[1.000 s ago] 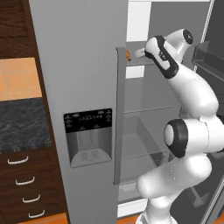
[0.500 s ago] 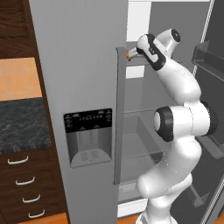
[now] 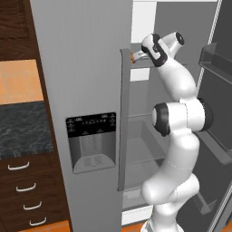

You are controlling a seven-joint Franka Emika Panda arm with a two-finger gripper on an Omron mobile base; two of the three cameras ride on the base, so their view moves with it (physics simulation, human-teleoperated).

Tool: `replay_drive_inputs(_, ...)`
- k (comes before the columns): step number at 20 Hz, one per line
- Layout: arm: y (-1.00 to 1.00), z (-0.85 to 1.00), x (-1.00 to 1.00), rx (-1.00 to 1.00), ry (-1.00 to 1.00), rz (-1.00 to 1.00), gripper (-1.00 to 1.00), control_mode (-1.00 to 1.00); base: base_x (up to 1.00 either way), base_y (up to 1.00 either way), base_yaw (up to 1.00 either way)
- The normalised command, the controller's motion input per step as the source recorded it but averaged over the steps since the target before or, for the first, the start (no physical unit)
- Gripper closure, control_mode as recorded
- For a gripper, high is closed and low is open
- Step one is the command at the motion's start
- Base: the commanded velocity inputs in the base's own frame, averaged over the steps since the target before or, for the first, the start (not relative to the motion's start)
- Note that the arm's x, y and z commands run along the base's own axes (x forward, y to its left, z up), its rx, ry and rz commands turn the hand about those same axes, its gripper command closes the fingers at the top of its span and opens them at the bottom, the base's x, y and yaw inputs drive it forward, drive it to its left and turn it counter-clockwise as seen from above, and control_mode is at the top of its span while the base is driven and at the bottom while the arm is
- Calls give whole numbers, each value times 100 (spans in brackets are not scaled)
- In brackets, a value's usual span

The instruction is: Place one lemon and one chicken drumstick in each tupperware on the nearby counter, to pack two identical lunches.

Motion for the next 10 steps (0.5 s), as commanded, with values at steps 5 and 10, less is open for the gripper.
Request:
replay_drive_inputs(5, 63, -2, 44, 0, -1, -7, -100, -100, 0, 0, 0)
replay_drive_inputs(10, 2, -5, 25, 0, 0, -2, -100, -100, 0, 0, 0)
